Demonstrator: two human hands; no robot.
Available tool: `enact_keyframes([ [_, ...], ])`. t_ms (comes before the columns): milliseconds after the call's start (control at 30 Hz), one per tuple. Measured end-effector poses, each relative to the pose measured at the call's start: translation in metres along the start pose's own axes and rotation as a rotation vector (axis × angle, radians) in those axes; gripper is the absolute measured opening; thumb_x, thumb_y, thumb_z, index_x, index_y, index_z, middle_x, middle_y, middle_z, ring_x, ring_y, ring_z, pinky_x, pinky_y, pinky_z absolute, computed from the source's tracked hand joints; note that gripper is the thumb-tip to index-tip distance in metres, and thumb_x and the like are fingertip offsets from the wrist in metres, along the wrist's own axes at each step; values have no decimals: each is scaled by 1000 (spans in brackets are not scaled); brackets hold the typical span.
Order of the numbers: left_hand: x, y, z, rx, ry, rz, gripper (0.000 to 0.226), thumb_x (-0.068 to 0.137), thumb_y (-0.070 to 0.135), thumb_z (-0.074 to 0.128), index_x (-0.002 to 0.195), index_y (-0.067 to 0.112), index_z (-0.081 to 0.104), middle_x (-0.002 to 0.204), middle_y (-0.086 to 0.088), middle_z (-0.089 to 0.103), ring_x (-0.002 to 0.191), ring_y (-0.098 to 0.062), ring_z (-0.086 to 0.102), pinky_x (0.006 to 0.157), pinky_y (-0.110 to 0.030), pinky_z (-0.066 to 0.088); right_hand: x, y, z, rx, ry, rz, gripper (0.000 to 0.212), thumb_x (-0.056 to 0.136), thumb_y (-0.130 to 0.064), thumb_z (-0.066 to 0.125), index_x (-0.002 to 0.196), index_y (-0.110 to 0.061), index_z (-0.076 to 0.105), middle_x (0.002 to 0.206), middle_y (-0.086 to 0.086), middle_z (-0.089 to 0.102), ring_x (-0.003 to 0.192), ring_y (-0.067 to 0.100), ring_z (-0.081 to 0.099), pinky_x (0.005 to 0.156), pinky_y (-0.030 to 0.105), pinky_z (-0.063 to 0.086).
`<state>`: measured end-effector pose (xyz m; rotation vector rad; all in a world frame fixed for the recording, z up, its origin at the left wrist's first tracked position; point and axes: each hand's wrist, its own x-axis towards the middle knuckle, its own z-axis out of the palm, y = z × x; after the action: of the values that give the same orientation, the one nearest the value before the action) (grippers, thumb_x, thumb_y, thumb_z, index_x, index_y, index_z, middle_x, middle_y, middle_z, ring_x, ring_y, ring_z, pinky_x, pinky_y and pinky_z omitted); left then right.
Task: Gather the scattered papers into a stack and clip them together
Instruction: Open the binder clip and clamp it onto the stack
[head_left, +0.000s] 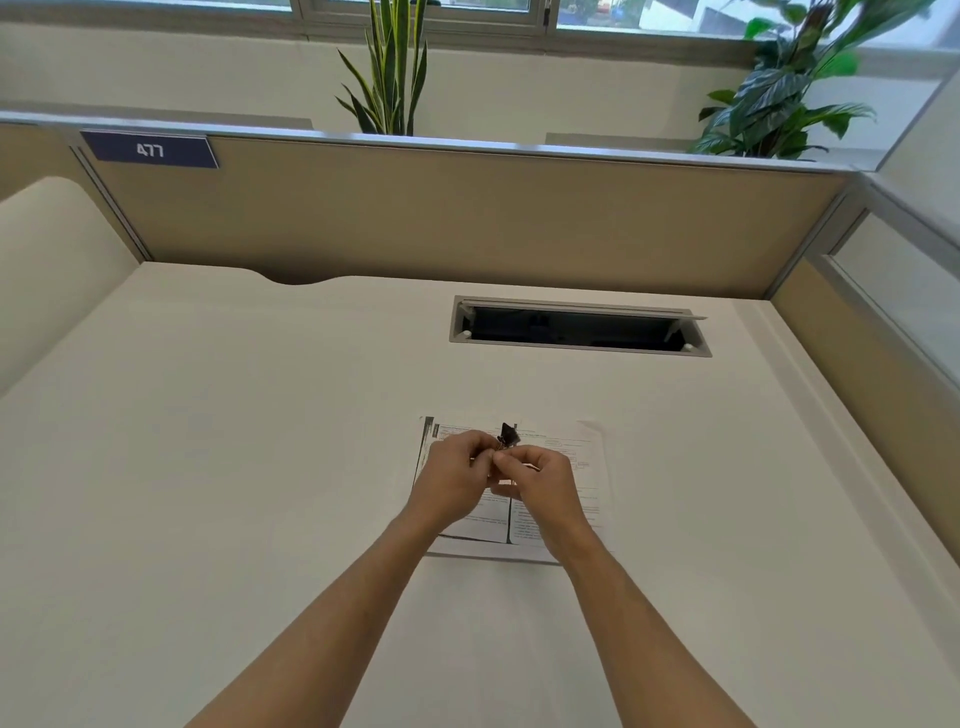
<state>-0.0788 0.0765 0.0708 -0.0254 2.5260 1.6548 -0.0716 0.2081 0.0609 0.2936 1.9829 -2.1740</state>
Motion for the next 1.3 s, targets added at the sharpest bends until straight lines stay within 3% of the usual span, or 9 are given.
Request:
enact_keyframes([
  [167,1,7,-6,140,-21,62,18,91,7,58,92,11,75,84,1,74,81,-15,70,76,-27,58,0,0,-2,-24,-2,-34,15,91,-9,64,87,3,73,83,19,74,77,22,74,74,33,61],
  [367,3,9,-7,202,-38,99,12,90,7,58,92,8,70,78,-5,73,67,-17,71,66,-31,60,2,8,-1,-296,25,-181,14,93,-15,59,85,-6,65,85,13,71,75,23,72,70,37,61],
  [500,0,7,-4,216,-8,118,17,88,-2,50,89,7,64,67,3,63,57,-8,58,54,-14,46,3,9,4,-475,24,-246,15,94,-18,52,80,-14,56,92,5,58,78,24,67,65,36,60],
  [633,-2,4,-4,-12,-31,27,16,90,6,54,92,8,70,79,-7,73,72,-19,70,66,-32,60,7,9,-1,-377,9,-200,15,94,-18,53,81,-12,57,95,19,62,80,28,67,62,28,59],
  [800,0,1,-11,-193,-29,-56,15,95,10,59,95,3,72,90,-11,75,85,-21,72,75,-36,62,6,9,-5,-475,-49,-248,14,92,-30,56,82,-20,58,89,9,62,83,26,63,73,43,56],
  [967,2,0,-13,-248,-48,-95,15,94,12,60,92,3,71,92,-13,73,91,-24,72,77,-37,62,5,7,-4,-538,-69,-297,13,96,-23,55,86,-16,56,89,8,60,81,24,61,68,32,51],
  [1067,1,-3,-15,-283,-60,-102,15,95,12,59,92,1,68,94,-16,72,91,-27,72,77,-39,62,5,9,-3,-544,-82,-293,13,97,-24,54,86,-17,55,89,9,60,81,25,61,68,34,51],
  [1167,2,-5,-12,-188,-72,-81,15,97,14,53,94,2,62,96,-16,69,81,-21,72,66,-32,58,5,9,-2,-554,-97,-306,13,97,-22,53,86,-15,55,90,9,60,77,22,63,65,27,50],
  [1300,2,-3,-6,101,-39,14,13,97,18,47,89,10,54,91,-7,61,63,-7,57,57,-14,43,3,6,0,-552,-113,-291,15,98,-18,51,83,-13,52,92,14,60,71,19,68,58,18,49],
])
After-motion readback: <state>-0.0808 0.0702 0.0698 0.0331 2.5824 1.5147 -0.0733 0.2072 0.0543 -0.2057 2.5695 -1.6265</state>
